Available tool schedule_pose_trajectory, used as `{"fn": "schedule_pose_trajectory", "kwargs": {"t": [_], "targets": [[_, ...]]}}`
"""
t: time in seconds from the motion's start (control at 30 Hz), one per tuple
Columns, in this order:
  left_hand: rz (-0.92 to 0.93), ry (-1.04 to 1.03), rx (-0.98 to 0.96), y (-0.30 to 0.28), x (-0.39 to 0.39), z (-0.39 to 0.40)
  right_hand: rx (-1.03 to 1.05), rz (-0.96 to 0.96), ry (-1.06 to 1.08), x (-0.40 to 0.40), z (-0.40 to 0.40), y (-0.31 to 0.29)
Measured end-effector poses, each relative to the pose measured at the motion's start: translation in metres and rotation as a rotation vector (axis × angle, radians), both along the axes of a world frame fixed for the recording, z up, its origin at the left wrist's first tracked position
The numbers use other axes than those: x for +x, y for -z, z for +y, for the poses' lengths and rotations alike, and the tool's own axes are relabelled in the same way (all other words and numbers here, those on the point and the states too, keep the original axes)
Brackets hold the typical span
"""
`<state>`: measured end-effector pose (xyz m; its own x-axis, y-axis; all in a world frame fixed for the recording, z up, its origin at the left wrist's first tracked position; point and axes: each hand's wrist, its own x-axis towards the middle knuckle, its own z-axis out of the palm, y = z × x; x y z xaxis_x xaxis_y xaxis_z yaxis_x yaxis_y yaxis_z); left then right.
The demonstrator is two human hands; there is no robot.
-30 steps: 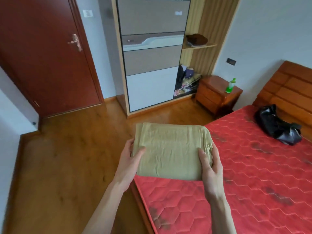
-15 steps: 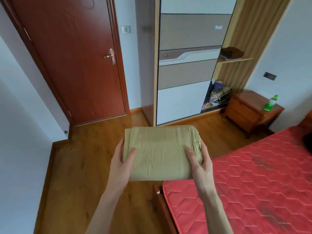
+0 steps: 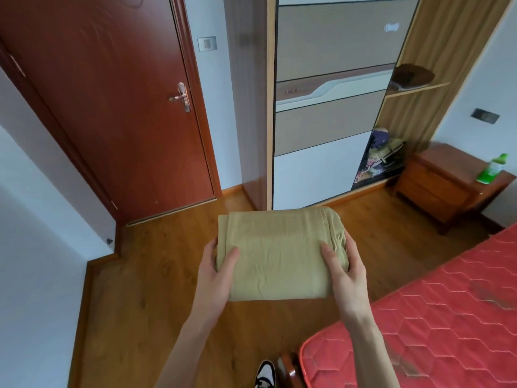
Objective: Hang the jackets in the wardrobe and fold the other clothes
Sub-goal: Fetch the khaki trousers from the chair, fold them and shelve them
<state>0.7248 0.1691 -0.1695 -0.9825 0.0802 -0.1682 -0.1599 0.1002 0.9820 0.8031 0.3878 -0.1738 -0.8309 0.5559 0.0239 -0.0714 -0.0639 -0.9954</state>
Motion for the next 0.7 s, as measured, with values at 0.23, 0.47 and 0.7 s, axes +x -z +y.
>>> {"fn": "schedule_pose_trajectory", "kwargs": {"t": [0.23,0.47,0.7], "targets": [[-0.005,0.034,0.0,-0.022,-0.138,0.05,0.014,0.015,0.046,-0.133,0.049,-0.007],[-0.01,0.096,0.071,-0.033,-0.252,0.094,0.04,0.0,0.127,-0.23,0.088,-0.023],[-0.041,0.295,0.111,-0.019,-0.371,0.155,0.084,-0.007,0.28,-0.311,0.133,-0.02]]}}
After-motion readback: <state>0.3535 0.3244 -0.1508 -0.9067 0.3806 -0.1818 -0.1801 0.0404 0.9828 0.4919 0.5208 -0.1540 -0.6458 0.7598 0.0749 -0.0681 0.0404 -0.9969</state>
